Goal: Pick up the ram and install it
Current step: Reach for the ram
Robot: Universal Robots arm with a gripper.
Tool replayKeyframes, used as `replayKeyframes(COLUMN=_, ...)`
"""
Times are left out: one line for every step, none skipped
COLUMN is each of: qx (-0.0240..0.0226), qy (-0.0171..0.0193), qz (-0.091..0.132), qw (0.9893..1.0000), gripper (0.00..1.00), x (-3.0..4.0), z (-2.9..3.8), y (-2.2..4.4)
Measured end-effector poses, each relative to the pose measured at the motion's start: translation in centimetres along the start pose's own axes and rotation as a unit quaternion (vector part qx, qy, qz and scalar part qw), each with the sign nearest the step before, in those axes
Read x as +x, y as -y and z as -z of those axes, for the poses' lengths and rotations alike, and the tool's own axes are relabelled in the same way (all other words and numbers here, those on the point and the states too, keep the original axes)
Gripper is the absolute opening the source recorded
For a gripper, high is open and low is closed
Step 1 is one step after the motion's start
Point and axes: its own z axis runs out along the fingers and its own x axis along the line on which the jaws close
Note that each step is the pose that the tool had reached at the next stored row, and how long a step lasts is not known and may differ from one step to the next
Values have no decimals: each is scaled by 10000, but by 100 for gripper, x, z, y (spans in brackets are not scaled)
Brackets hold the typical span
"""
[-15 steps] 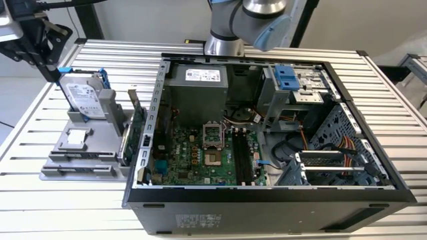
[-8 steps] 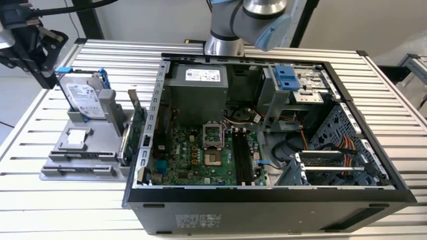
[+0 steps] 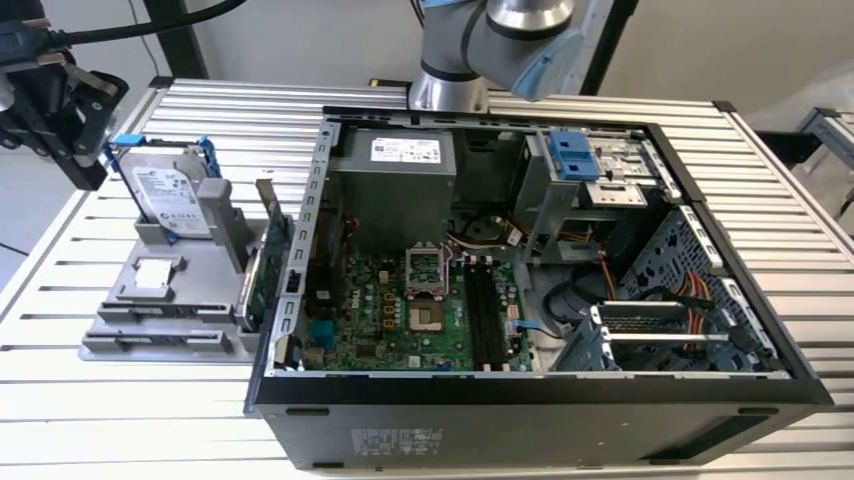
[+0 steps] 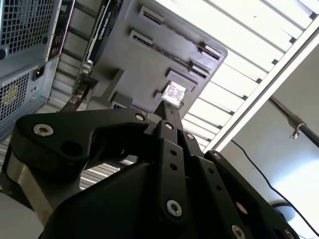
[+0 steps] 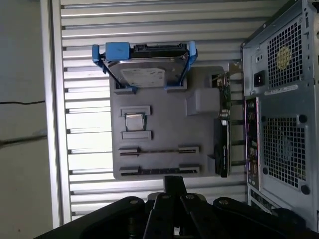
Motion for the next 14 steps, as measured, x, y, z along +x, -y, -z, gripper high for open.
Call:
replayKeyframes(qx=-1, qy=0, qz=-2, qw=10000, gripper=0, x=2, z=0, y=6)
replayKeyframes(qx=-1, qy=0, qz=-6, qw=10000, gripper=0, x=6, z=1, y=8)
replayKeyframes(qx=-2, qy=1, qz=-14, qw=10000, gripper=0, x=10, z=1, y=10)
replayKeyframes(qx=-2, qy=1, qz=-23, qw=10000, gripper=0, x=14, z=1, y=12)
replayKeyframes(qx=-2, qy=1, qz=-32, qw=10000, gripper=0, x=18, z=2, y=16)
replayKeyframes(qx=-2, qy=2, qz=-37, qw=10000, gripper=0, x=21, z=2, y=20)
replayKeyframes(qx=-2, qy=2, qz=-40, qw=10000, gripper=0, x=22, z=2, y=25)
replayKeyframes(qx=-3, qy=2, qz=-41, qw=10000, gripper=0, x=23, z=2, y=31)
replayKeyframes(qx=-2, qy=2, qz=-41, qw=10000, gripper=0, x=23, z=3, y=37)
replayKeyframes(qx=-3, qy=2, qz=-42, qw=10000, gripper=0, x=23, z=3, y=46)
replayKeyframes(qx=-3, qy=2, qz=-42, qw=10000, gripper=0, x=22, z=4, y=57)
replayKeyframes(qx=-3, qy=2, qz=-43, qw=10000, gripper=0, x=22, z=5, y=70)
replayKeyframes(qx=-3, qy=2, qz=-44, qw=10000, gripper=0, x=21, z=5, y=80)
replayKeyframes(qx=-3, qy=2, qz=-44, qw=10000, gripper=0, x=21, z=5, y=81)
